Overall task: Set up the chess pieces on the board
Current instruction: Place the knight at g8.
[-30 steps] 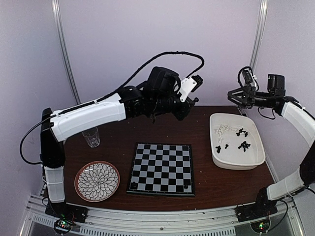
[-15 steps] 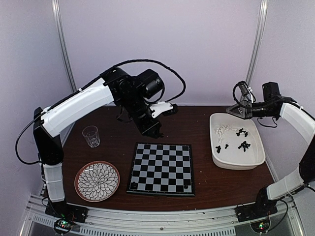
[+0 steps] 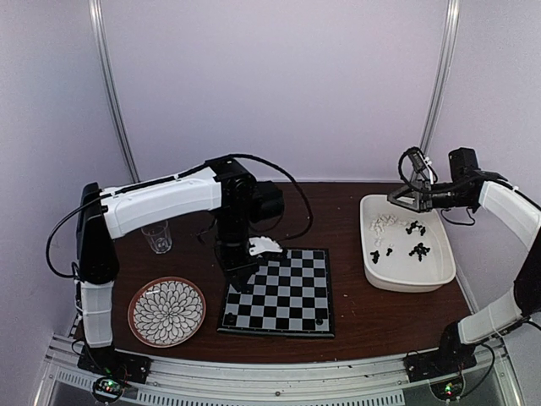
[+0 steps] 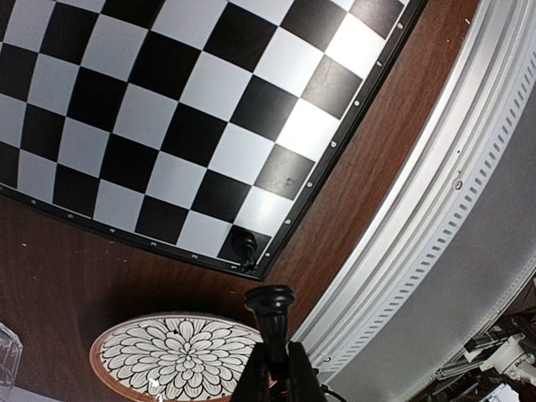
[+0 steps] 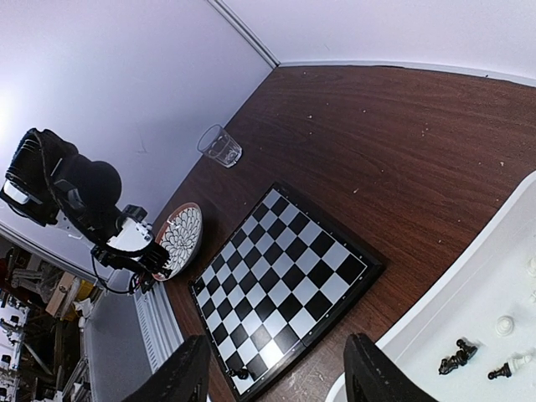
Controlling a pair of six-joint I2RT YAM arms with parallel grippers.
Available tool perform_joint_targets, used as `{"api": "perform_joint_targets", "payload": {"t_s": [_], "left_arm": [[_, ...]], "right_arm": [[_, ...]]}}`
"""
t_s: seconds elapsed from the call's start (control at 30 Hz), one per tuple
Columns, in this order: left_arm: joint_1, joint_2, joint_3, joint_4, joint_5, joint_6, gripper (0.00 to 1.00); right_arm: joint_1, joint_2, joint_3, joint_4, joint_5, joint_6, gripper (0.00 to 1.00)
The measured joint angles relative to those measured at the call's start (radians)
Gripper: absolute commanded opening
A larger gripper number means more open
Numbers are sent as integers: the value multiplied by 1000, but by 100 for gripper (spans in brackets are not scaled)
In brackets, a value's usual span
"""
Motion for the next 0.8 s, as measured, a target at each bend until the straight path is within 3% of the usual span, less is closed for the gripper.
{"api": "perform_joint_targets", "payload": {"t_s": [0.5, 0.8], "left_arm": [[-87, 139, -37, -11, 31, -18, 0], [-103, 176, -51, -18, -29, -50, 0]], "right_arm": [[0, -4, -10, 21, -1, 6, 57], [0, -10, -11, 22, -1, 6, 57]]}}
